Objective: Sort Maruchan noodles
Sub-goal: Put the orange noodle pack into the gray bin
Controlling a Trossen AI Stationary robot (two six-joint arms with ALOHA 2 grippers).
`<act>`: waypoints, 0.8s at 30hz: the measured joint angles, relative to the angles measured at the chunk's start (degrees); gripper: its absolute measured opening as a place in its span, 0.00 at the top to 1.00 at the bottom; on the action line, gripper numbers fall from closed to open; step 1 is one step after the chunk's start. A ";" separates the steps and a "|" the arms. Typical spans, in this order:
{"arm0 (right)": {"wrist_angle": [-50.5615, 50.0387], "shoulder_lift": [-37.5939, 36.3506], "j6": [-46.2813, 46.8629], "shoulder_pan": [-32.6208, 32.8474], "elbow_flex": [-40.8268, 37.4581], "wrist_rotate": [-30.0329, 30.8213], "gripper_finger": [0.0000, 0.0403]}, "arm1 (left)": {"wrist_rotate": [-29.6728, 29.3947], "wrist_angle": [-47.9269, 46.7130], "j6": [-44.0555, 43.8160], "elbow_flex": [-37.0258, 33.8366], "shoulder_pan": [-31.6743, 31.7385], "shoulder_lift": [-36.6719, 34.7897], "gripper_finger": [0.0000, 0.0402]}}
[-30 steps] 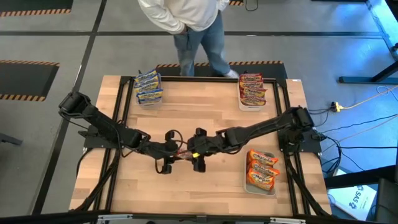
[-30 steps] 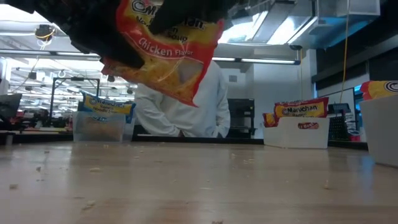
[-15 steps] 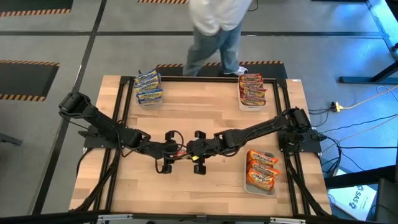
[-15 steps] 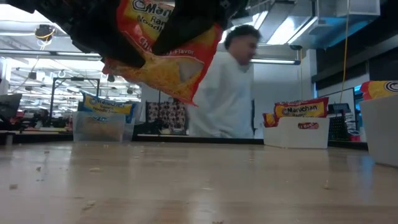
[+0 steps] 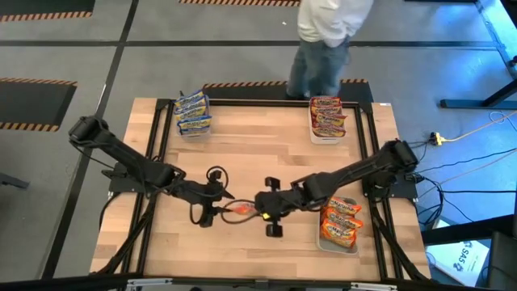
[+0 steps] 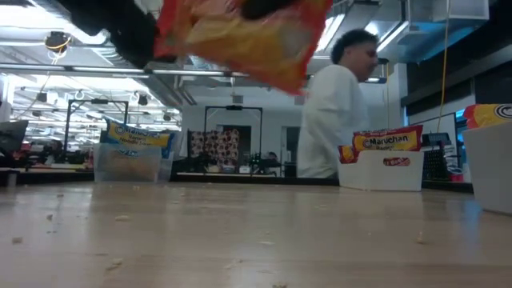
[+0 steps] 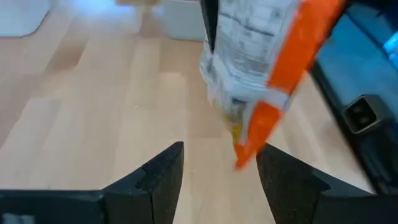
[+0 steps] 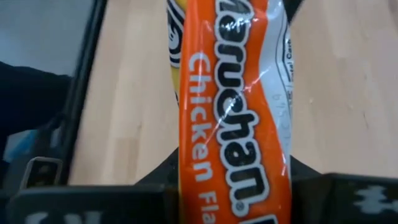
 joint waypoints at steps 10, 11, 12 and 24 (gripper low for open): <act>-14.55 -5.74 14.21 10.02 -0.01 4.22 0.78 | 0.15 -1.77 -2.27 0.01 -0.57 -0.74 0.52; -15.63 -6.08 16.28 11.22 0.01 4.91 0.78 | 0.14 -1.77 -2.58 0.01 -0.55 -0.74 0.52; -17.07 -6.35 18.26 12.60 -0.01 5.75 0.78 | 0.14 -1.77 -2.94 0.01 -0.52 -0.74 0.52; -29.58 -8.88 41.99 26.57 -2.45 8.86 0.78 | 0.13 -1.18 -3.96 -0.03 -0.52 -0.74 0.52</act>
